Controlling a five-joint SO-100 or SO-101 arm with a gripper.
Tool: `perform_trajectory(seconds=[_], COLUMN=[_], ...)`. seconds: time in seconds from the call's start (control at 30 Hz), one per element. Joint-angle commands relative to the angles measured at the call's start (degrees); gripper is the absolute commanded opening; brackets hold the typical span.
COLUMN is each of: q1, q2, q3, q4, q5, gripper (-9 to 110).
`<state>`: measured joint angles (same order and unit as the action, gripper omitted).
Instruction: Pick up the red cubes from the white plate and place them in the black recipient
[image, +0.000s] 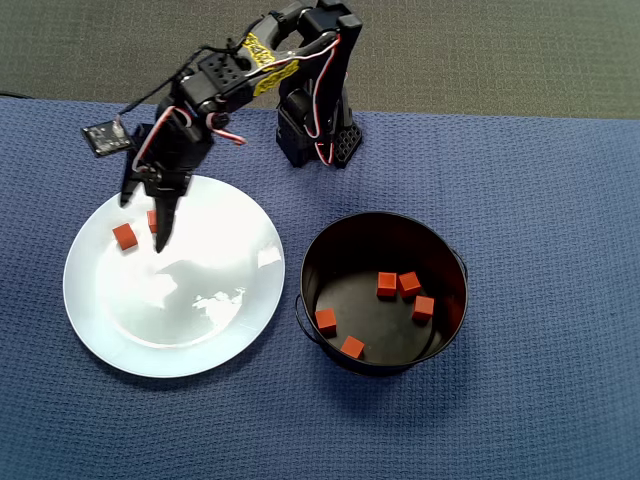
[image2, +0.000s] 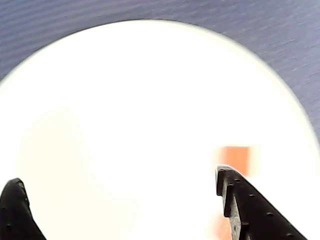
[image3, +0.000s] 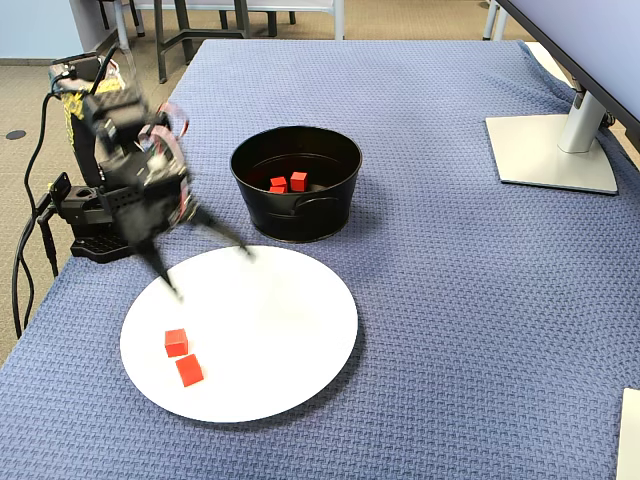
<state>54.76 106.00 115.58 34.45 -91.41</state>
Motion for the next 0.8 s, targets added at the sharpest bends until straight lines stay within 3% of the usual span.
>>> perform_trajectory(seconds=[0.0, 0.4, 0.77], q1=[4.0, 4.3, 4.7], q2=[-2.1, -5.4, -2.0], q3=[6.0, 19.9, 25.7], q4=[-16.1, -31.7, -30.6], q5=[-6.0, -9.2, -9.1], gripper=[42, 41, 40])
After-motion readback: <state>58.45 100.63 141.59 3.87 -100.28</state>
